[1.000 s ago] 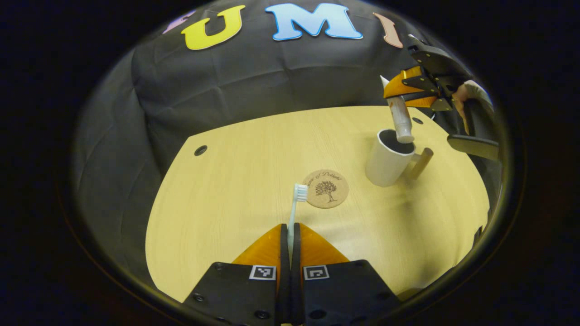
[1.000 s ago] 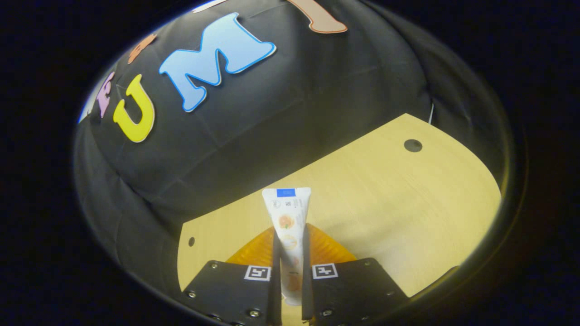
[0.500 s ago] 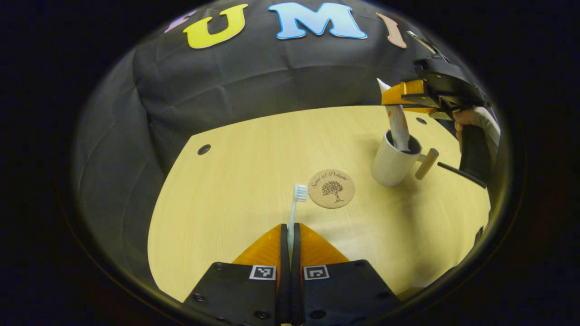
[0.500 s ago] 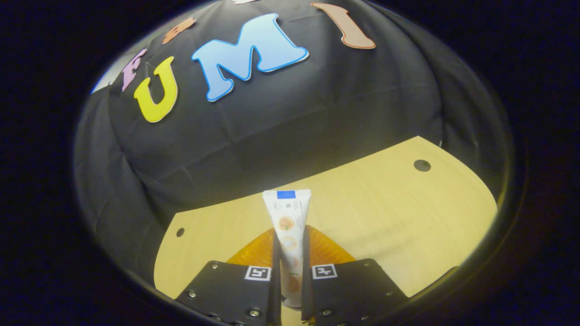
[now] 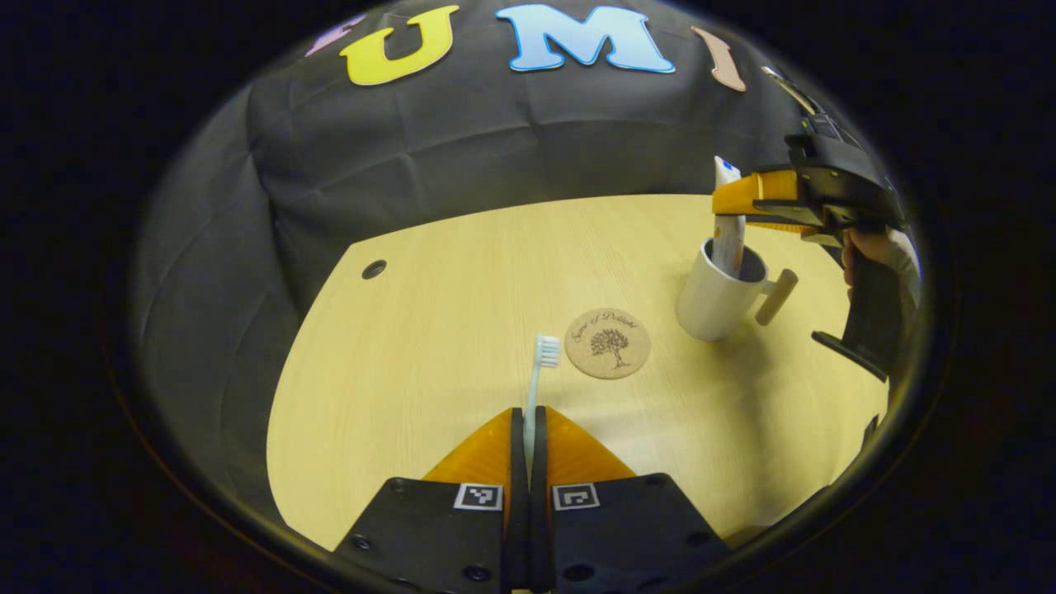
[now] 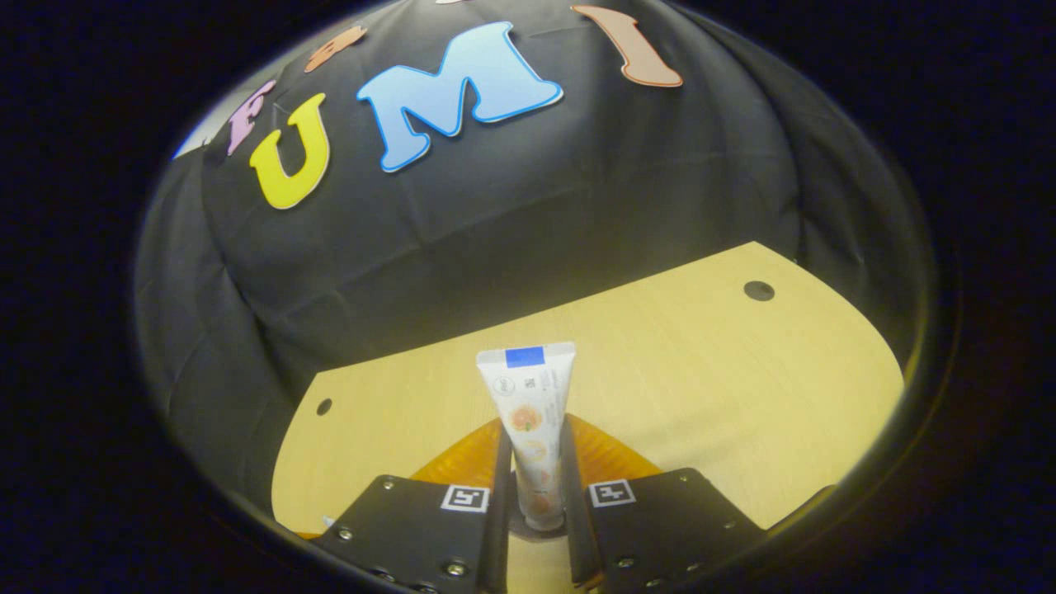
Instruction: Put the toothbrush and toothpaste on the desktop into the cup, then pick up the cup and place it on the coaster on the desktop.
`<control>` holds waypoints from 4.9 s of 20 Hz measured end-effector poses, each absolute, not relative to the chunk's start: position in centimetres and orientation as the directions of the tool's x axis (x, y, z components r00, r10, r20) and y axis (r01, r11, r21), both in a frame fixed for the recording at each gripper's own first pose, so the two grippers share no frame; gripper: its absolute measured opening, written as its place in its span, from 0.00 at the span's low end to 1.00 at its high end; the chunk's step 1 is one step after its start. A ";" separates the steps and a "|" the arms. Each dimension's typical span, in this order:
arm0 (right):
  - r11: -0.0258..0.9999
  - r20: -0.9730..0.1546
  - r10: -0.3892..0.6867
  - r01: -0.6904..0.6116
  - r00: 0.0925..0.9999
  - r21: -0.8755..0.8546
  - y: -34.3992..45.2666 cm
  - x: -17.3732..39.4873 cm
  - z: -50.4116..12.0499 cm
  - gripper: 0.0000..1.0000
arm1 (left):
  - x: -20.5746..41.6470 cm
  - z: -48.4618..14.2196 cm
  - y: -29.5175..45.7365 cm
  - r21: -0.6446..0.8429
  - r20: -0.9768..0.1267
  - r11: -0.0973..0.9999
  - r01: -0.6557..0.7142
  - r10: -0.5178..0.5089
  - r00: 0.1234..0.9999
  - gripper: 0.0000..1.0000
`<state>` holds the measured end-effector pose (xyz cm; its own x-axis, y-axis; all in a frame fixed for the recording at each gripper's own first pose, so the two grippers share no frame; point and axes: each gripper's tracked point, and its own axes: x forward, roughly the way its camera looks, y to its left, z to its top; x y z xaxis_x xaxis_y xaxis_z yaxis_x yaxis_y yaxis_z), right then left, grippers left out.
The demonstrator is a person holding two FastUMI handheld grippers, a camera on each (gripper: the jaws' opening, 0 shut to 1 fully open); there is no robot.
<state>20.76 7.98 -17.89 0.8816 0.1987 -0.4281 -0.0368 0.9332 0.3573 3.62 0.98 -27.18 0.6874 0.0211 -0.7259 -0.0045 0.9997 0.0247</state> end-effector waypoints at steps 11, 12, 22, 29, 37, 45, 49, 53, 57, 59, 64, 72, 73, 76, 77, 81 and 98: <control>0.927 -0.385 0.222 -0.072 0.896 0.369 7.8 17.2 -14.7 0.66 | 5.5 -25.0 -0.7 0.014 -0.665 1.000 0.021 -0.007 0.747 0.08; 0.926 -0.373 0.215 -0.067 0.903 0.371 7.3 17.0 -14.1 0.74 | 5.6 -24.3 -0.8 0.018 -0.655 1.000 0.024 -0.006 0.756 0.08; 0.934 -0.378 0.151 -0.006 0.914 0.358 2.2 13.3 -13.2 0.73 | 7.8 -20.0 -4.1 0.032 -0.546 0.995 0.096 -0.063 0.836 0.08; 0.938 -0.406 0.091 0.058 0.909 0.341 -1.6 11.4 -14.2 0.73 | 11.3 -16.0 -9.5 0.066 -0.422 0.976 0.207 -0.160 0.892 0.08; 0.936 -0.440 0.029 0.130 0.898 0.327 -5.5 10.1 -15.2 0.73 | 15.1 -13.5 -16.2 0.096 -0.334 0.940 0.327 -0.279 0.901 0.08; 0.931 -0.484 0.014 0.165 0.875 0.325 -7.2 9.5 -16.8 0.73 | 17.8 -12.4 -21.4 0.098 -0.263 0.906 0.412 -0.375 0.889 0.07; 0.926 -0.508 0.005 0.188 0.861 0.326 -7.9 9.4 -17.7 0.74 | 19.1 -11.7 -23.8 0.093 -0.233 0.887 0.452 -0.422 0.876 0.07; 0.925 -0.535 -0.011 0.212 0.845 0.316 -8.8 8.8 -18.8 0.74 | 21.0 -12.5 -25.7 0.084 -0.207 0.874 0.479 -0.455 0.866 0.07; 0.920 -0.559 -0.028 0.240 0.828 0.311 -9.7 8.3 -19.8 0.73 | 22.8 -13.2 -26.1 0.097 -0.177 0.876 0.472 -0.451 0.875 0.08; 0.918 -0.570 -0.035 0.252 0.821 0.307 -10.1 8.0 -20.3 0.73 | 23.2 -13.8 -26.0 0.094 -0.173 0.882 0.462 -0.442 0.880 0.08; 0.919 -0.587 -0.039 0.260 0.808 0.296 -10.3 7.4 -21.1 0.73 | 23.2 -14.5 -25.8 0.073 -0.158 0.898 0.435 -0.420 0.894 0.08; 0.923 -0.594 -0.030 0.251 0.804 0.293 -10.2 6.7 -21.5 0.73 | 22.2 -15.3 -25.0 0.053 -0.165 0.922 0.384 -0.371 0.914 0.08; 0.923 -0.595 -0.029 0.250 0.803 0.293 -10.2 6.6 -21.5 0.73 | 22.0 -15.1 -24.9 0.048 -0.159 0.923 0.382 -0.371 0.915 0.08; 0.924 -0.599 -0.029 0.250 0.800 0.288 -10.2 6.2 -21.8 0.73 | 21.6 -15.3 -24.9 0.043 -0.153 0.926 0.375 -0.365 0.918 0.13; 0.924 -0.600 -0.030 0.251 0.800 0.287 -10.3 6.0 -21.8 0.73 | 21.5 -15.3 -24.8 0.042 -0.156 0.927 0.372 -0.361 0.919 0.14; 0.922 -0.599 -0.026 0.251 0.800 0.295 -10.1 5.8 -21.9 0.73 | 21.1 -15.3 -24.5 0.035 -0.160 0.933 0.359 -0.349 0.923 0.15; 0.974 -0.570 0.188 -0.076 0.800 0.214 -5.1 8.1 -18.7 0.73 | 14.9 -14.2 -17.8 -0.019 -0.227 0.967 0.254 -0.252 0.941 0.47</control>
<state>8.08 -5.06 -18.71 0.7998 0.1881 -0.5700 -0.0762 0.9738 0.2145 14.91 -17.77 -14.18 0.9407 -0.2519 -0.2273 0.2544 0.9669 -0.0187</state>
